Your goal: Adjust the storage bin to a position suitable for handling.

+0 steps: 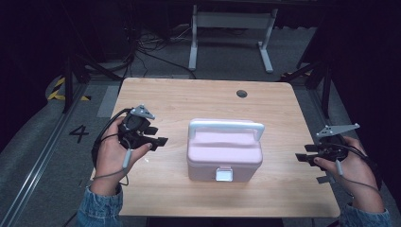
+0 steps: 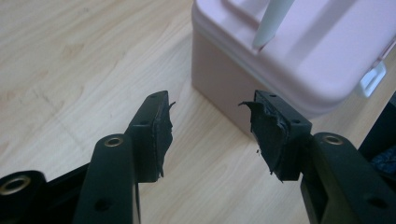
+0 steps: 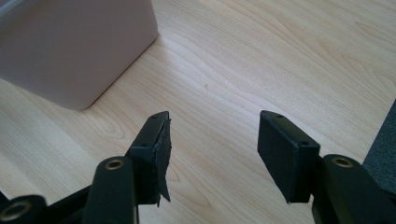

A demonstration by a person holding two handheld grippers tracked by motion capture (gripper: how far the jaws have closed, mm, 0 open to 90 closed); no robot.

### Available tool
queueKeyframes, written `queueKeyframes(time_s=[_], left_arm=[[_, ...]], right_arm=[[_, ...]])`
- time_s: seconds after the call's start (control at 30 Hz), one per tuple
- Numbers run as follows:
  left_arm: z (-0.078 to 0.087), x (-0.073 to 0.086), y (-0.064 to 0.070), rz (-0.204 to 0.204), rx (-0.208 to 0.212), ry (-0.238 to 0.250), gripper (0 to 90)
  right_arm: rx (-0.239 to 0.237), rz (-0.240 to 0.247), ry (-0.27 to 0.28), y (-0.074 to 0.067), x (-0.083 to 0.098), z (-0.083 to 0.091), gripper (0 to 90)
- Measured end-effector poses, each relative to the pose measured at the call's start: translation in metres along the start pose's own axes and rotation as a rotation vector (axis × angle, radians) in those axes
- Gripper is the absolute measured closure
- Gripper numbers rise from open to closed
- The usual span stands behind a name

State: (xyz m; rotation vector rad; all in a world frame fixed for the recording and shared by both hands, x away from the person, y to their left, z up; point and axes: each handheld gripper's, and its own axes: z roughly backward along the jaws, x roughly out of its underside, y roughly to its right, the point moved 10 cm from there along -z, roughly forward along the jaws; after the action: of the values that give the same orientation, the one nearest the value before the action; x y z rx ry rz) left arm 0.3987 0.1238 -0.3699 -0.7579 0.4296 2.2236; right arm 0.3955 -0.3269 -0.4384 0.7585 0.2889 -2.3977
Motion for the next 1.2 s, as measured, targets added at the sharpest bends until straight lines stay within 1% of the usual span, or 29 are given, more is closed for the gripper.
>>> queueKeyframes(time_s=[0.03,0.1,0.2,0.23,0.27,0.33,0.37,0.43,0.53,0.57,0.63,0.7,0.73,0.77,0.83,0.87,0.9,0.93,0.97,1.0,1.1,1.13,1.2], left_arm=[[-0.001,-0.003,0.002,-0.013,0.01,0.004,48.4],[-0.006,-0.01,0.005,-0.043,0.015,0.015,47.2],[-0.016,-0.023,0.011,-0.08,0.046,0.063,45.0],[-0.02,-0.027,0.013,-0.089,0.062,0.089,44.7],[-0.02,-0.027,0.013,-0.089,0.062,0.089,44.8],[-0.027,-0.031,0.018,-0.095,0.1,0.106,44.7],[-0.031,-0.034,0.02,-0.091,0.109,0.118,44.6],[-0.035,-0.037,0.022,-0.095,0.123,0.129,44.1],[-0.041,-0.043,0.026,-0.093,0.144,0.178,43.2],[-0.043,-0.044,0.027,-0.1,0.144,0.186,42.9],[-0.047,-0.048,0.027,-0.122,0.126,0.21,43.0],[-0.052,-0.05,0.032,-0.126,0.137,0.212,42.9],[-0.054,-0.051,0.034,-0.118,0.143,0.229,42.8],[-0.054,-0.051,0.034,-0.118,0.143,0.229,43.0],[-0.057,-0.053,0.038,-0.107,0.147,0.272,43.3],[-0.058,-0.053,0.037,-0.108,0.137,0.275,43.9],[-0.062,-0.053,0.034,-0.097,0.113,0.291,44.9],[-0.065,-0.053,0.033,-0.104,0.108,0.279,45.8],[-0.065,-0.053,0.034,-0.103,0.112,0.278,45.7],[-0.066,-0.054,0.034,-0.1,0.117,0.289,45.9],[-0.067,-0.055,0.035,-0.102,0.119,0.296,48.6],[-0.069,-0.056,0.035,-0.102,0.113,0.296,48.6],[-0.073,-0.056,0.036,-0.101,0.111,0.304,53.6]], right_arm=[[0.003,-0.001,-0.003,0.0,0.001,0.0,45.2],[0.004,-0.005,-0.008,-0.001,0.002,0.001,44.7],[0.015,-0.007,-0.002,-0.002,0.003,0.002,43.9],[0.013,-0.014,0.002,-0.003,0.003,0.002,43.5],[0.013,-0.014,0.002,-0.003,0.003,0.002,43.5],[0.012,-0.014,0.012,-0.004,0.003,0.003,43.6],[0.013,-0.014,0.014,-0.004,0.003,0.003,43.6],[0.006,-0.018,0.023,-0.004,0.002,0.001,43.5],[-0.006,-0.018,0.02,-0.006,0.003,-0.002,43.5],[-0.008,-0.017,0.019,-0.007,0.004,-0.002,43.6],[-0.01,-0.013,0.018,-0.008,0.004,-0.003,43.6],[-0.011,-0.018,0.019,-0.009,0.003,-0.003,43.4],[-0.006,-0.034,0.02,-0.008,0.003,-0.003,42.5],[-0.006,-0.034,0.02,-0.008,0.003,-0.003,42.5],[0.003,-0.037,0.025,-0.008,0.002,-0.002,42.5],[0.003,-0.032,0.03,-0.008,0.002,-0.002,42.7],[0.002,-0.037,0.032,-0.009,0.001,-0.002,42.7],[0.001,-0.036,0.035,-0.01,0.0,-0.002,42.7],[0.003,-0.03,0.038,-0.01,0.0,-0.003,42.8],[0.003,-0.032,0.037,-0.01,0.0,-0.003,42.8],[0.003,-0.032,0.039,-0.011,0.0,-0.003,42.9],[0.003,-0.032,0.039,-0.011,0.0,-0.003,42.9],[0.005,-0.032,0.039,-0.012,0.0,-0.004,43.0]])
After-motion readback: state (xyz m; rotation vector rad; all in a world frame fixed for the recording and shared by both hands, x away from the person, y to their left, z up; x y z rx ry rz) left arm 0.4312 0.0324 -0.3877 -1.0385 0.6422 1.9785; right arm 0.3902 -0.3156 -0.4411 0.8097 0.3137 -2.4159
